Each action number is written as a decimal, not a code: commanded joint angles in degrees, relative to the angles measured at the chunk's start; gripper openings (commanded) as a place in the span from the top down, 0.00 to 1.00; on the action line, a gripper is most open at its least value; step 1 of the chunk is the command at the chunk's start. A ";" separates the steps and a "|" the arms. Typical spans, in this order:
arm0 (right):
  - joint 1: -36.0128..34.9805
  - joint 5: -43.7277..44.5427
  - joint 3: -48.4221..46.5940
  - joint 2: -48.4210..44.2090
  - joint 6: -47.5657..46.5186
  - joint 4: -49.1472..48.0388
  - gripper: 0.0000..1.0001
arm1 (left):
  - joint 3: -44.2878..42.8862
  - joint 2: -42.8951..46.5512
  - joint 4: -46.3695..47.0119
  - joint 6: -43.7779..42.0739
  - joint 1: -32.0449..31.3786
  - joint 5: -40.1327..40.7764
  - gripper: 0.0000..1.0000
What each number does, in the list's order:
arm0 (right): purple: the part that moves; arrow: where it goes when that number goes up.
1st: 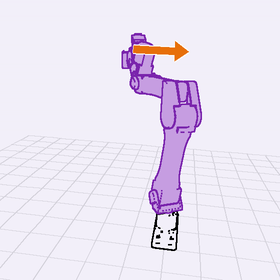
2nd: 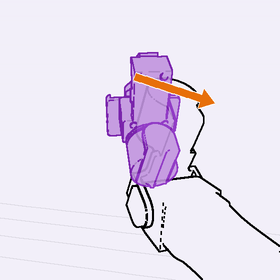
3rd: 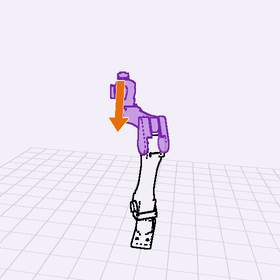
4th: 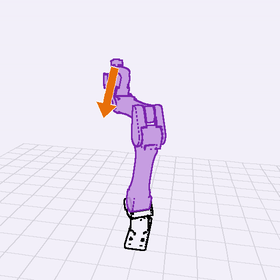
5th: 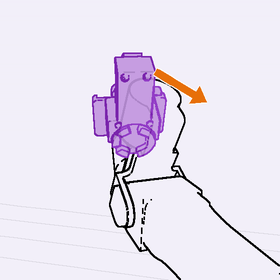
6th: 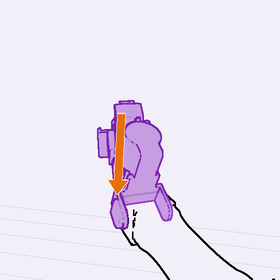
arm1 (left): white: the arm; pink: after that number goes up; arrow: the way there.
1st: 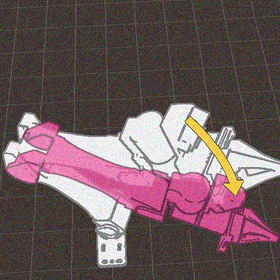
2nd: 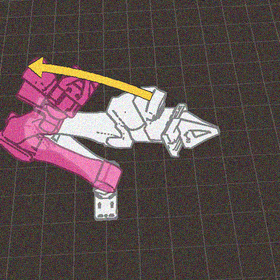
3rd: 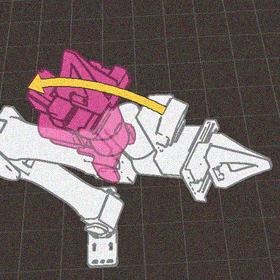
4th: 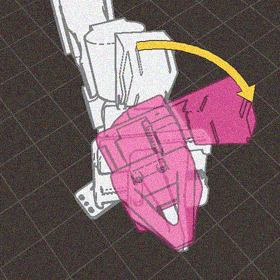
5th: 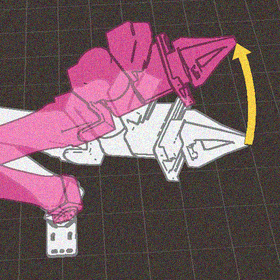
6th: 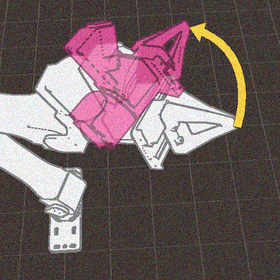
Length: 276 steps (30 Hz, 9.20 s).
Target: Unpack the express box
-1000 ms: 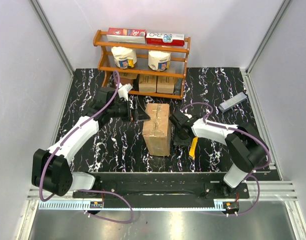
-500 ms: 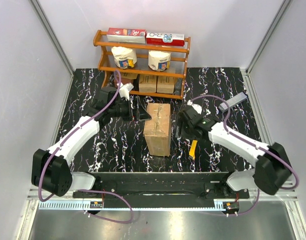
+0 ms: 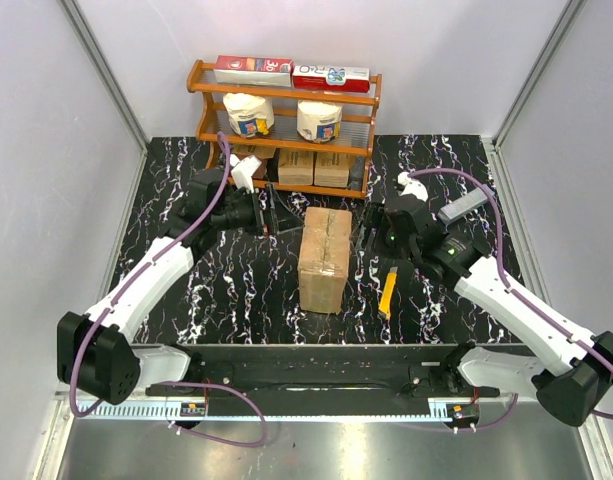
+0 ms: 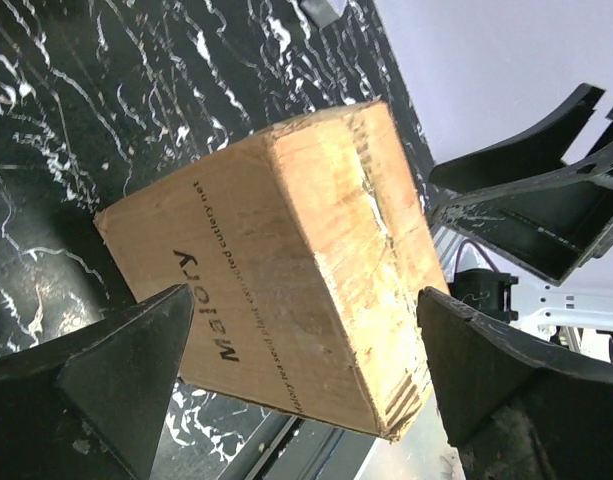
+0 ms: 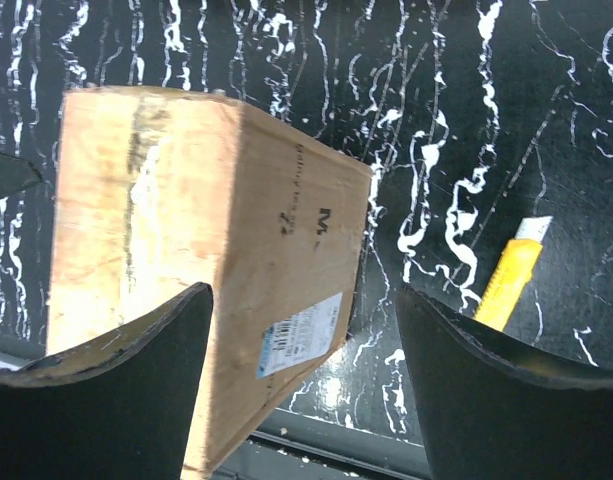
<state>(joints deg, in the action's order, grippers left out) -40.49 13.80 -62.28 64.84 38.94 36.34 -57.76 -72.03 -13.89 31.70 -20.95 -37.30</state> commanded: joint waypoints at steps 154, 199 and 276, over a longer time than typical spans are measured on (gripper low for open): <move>10.43 -63.19 -18.23 14.26 21.53 -59.01 0.95 | -10.80 4.27 27.53 18.41 -6.21 -17.46 0.16; -2.22 -23.83 -32.55 15.58 -13.01 -16.56 0.59 | -19.41 5.14 -5.97 -5.86 -7.88 5.49 0.97; -5.48 -61.26 -34.49 14.26 -19.60 -15.16 1.00 | -21.08 10.59 12.21 2.04 2.93 -33.80 0.49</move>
<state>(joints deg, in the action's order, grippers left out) -45.76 -42.63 -95.24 80.90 18.39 23.70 -79.72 -63.42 -10.90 30.44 -18.26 -64.71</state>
